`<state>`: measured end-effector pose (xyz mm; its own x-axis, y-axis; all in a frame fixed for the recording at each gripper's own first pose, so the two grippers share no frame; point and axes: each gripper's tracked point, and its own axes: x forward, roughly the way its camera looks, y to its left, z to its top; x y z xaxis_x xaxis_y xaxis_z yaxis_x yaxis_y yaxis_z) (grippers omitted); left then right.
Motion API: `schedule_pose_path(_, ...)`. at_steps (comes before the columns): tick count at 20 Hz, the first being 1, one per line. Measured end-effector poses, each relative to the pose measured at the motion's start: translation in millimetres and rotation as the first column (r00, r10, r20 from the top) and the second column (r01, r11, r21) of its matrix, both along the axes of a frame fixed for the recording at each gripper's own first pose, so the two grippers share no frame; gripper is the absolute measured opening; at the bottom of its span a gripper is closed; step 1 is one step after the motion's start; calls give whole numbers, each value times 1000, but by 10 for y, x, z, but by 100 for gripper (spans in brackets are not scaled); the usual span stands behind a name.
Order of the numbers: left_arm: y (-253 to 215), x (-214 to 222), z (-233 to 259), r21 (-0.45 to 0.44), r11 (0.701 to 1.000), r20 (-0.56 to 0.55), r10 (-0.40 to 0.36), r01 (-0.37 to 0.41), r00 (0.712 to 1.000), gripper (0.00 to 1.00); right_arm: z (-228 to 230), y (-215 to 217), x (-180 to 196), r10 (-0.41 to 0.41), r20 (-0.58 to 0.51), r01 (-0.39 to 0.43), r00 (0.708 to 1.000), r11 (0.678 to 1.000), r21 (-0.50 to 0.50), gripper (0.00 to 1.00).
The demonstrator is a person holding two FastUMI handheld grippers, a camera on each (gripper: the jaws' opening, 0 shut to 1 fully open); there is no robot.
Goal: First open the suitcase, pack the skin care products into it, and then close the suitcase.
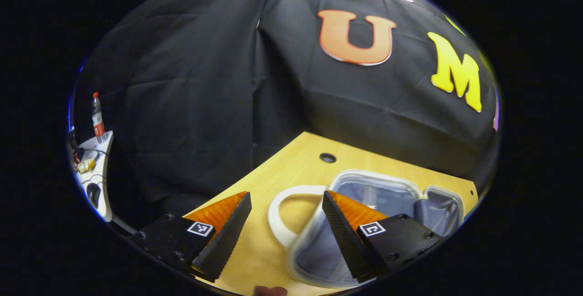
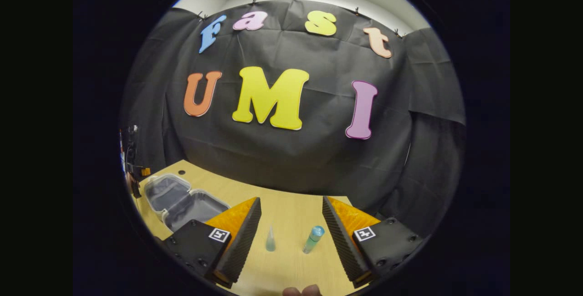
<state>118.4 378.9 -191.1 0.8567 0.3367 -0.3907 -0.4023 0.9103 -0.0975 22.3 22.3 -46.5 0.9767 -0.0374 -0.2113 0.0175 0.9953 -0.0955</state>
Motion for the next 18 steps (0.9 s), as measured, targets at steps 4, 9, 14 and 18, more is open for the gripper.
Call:
schedule_pose_path(4,-878,-132,819,117,991,107,-78,66,991,98,-51,-67,-47,47,7,-47,999,997,68,80)
schedule_pose_path(9,-2121,-294,1230,177,976,162,-152,123,975,97,-128,-309,-104,60,11,-60,998,993,105,80)
schedule_pose_path(14,-3409,-350,1102,158,941,142,-322,299,936,98,-230,-580,-181,64,2,-64,998,994,89,80)
schedule_pose_path(18,-4431,-373,894,106,866,109,-498,488,860,97,-310,-954,-265,34,-17,-33,999,997,65,80)
